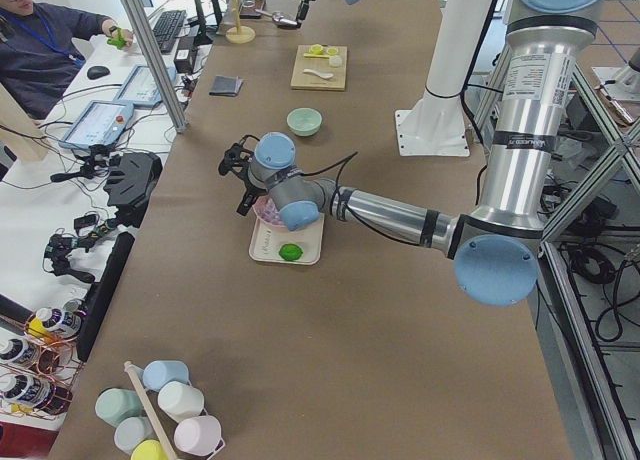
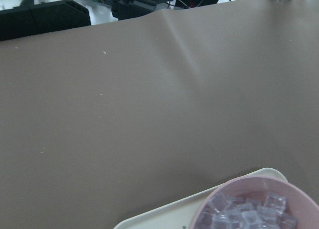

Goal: Put spoon and ice into bowl

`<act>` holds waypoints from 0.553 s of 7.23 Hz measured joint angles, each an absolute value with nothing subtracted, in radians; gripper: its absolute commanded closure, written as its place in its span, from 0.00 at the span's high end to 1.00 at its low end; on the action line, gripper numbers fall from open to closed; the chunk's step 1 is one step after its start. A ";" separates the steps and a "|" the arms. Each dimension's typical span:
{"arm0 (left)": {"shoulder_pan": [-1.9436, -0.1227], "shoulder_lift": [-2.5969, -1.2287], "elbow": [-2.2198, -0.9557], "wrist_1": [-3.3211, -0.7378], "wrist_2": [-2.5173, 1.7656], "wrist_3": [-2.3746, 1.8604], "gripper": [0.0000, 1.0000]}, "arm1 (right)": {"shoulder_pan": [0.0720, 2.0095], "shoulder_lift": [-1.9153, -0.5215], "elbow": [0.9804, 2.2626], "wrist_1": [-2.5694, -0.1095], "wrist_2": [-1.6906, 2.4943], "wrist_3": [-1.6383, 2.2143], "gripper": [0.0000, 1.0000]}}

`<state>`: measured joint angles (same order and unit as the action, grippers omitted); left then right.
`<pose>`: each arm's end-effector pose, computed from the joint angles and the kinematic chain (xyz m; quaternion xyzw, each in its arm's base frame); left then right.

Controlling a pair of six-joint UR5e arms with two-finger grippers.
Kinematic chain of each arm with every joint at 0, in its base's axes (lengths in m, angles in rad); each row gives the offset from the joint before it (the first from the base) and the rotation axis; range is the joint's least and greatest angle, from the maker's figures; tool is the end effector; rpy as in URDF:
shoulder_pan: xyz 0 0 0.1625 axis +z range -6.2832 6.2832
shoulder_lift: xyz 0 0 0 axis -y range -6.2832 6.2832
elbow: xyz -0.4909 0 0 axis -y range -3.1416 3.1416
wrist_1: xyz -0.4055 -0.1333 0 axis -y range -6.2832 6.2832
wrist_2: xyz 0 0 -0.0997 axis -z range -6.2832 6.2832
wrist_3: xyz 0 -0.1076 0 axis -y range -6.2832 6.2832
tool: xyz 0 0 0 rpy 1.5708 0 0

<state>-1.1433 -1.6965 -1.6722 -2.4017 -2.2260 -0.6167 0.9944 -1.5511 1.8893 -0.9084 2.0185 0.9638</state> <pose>0.1788 -0.5558 0.5132 0.2756 0.4791 0.0845 0.8291 -0.2149 -0.4897 0.4872 0.2001 -0.4654 0.0602 0.8600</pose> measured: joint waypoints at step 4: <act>-0.956 -1.618 -1.773 -2.398 -2.068 -0.732 0.98 | 0.860 -1.484 2.028 -1.199 1.854 1.049 1.00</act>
<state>-0.9555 -1.6181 -1.7726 -2.3976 -2.0678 -0.7324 0.8596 -1.4837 2.0275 -1.1985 1.8539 1.0485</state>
